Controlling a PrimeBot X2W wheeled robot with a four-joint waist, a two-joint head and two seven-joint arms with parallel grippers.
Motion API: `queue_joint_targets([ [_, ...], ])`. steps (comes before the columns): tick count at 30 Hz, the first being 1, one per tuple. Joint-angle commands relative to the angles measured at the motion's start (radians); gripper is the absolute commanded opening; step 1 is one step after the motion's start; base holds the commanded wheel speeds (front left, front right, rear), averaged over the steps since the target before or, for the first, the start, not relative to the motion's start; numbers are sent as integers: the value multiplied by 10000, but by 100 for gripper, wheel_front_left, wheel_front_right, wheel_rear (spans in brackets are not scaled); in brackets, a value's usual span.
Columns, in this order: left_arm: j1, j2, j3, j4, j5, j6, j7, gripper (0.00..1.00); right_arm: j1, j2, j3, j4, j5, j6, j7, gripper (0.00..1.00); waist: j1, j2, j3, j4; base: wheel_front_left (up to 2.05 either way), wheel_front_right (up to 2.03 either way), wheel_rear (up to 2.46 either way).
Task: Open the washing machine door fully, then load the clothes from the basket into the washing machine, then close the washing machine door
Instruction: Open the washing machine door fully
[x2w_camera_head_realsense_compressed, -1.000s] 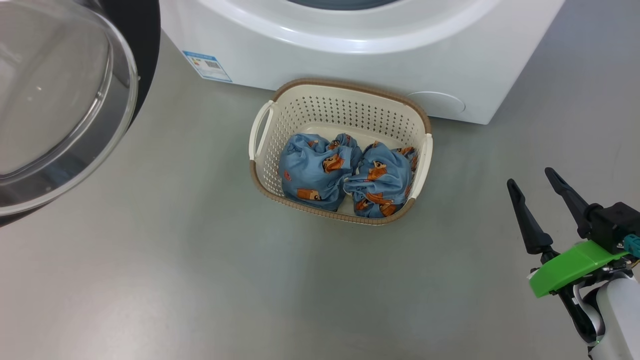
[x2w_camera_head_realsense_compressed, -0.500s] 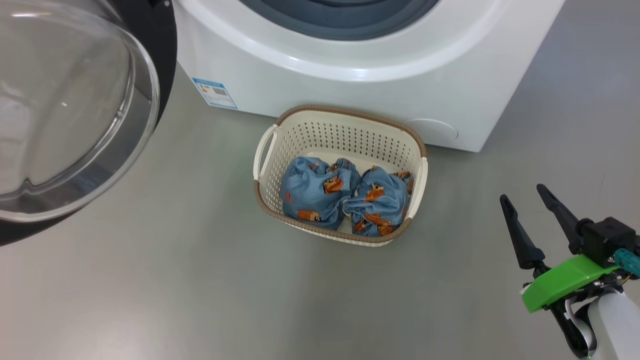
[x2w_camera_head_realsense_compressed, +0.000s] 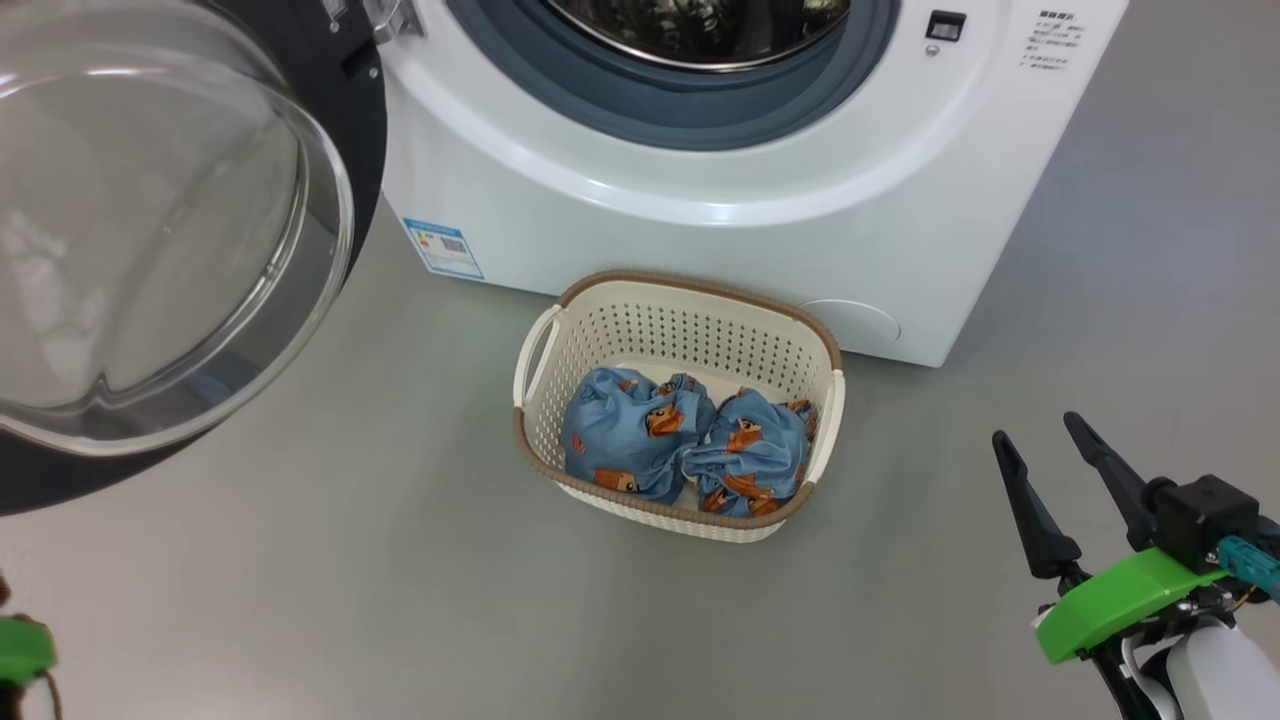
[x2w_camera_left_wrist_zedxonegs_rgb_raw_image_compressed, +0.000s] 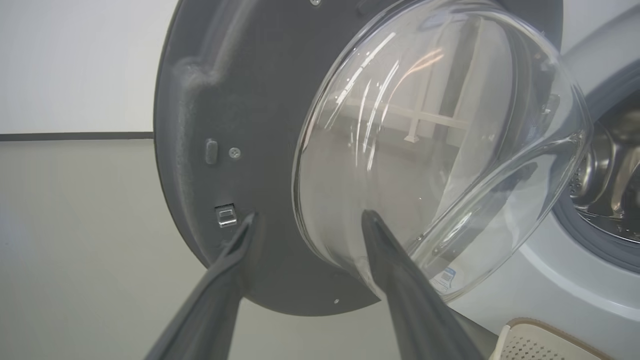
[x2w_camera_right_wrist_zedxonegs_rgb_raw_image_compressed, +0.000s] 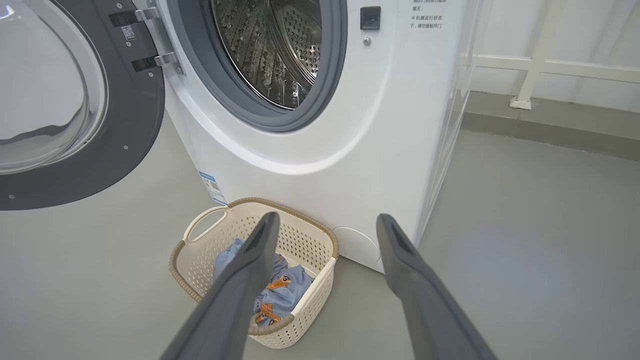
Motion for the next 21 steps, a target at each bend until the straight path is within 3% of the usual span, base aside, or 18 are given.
queue_joint_targets([
  [1,252,341,159,-510,4,-13,-53,100,210,-61,157,-236,59,16,-120,100,0,0,-168,-120,0,0,0],
  [11,1307,-187,-955,-1888,-192,-13,-53,100,383,26,-34,-341,69,16,-120,100,0,0,-314,-625,0,0,0],
  [21,1779,211,-2678,-2780,-809,-13,-53,100,532,229,-231,-426,42,16,-120,100,0,0,-416,-1756,0,0,0],
])
